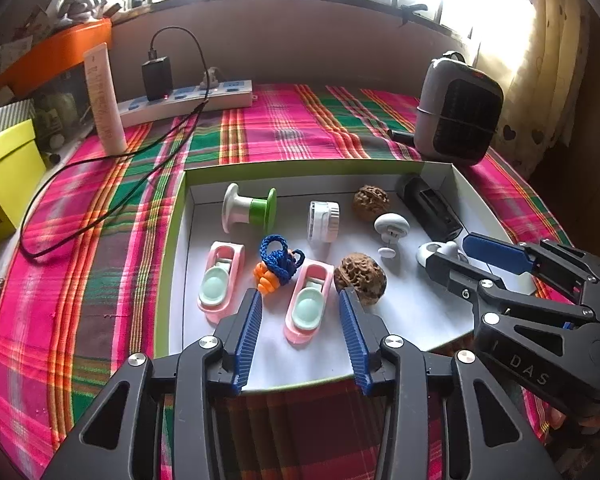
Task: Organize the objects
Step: 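Open both grippers to release the case and face toy into the tray, then withdraw both open grippers away from the tray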
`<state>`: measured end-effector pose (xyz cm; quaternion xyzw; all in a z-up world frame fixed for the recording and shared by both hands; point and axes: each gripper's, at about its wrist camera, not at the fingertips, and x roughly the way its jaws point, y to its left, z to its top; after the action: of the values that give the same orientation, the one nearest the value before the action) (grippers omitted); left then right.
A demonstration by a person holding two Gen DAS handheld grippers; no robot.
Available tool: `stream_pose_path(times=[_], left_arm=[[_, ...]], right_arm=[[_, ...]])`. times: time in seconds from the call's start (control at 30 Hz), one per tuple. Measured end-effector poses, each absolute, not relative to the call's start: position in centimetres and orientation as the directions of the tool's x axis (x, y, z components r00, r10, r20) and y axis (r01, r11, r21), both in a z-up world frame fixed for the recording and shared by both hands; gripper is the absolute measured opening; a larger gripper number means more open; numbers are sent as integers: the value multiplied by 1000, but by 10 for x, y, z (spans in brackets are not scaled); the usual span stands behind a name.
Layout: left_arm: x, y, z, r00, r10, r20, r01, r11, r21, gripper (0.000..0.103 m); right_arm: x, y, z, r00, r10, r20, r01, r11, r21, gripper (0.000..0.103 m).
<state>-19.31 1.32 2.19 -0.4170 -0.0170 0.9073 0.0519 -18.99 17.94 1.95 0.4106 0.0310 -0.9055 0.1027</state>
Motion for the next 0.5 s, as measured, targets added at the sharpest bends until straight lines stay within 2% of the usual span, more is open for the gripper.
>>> stream_pose_path(times=[0.5], left_arm=[[-158,15,39,-696,78,-714,-59,-997,-51,39]], right_arm=[[-156,180,33,-678,-165,-716,192,-980,45,43]])
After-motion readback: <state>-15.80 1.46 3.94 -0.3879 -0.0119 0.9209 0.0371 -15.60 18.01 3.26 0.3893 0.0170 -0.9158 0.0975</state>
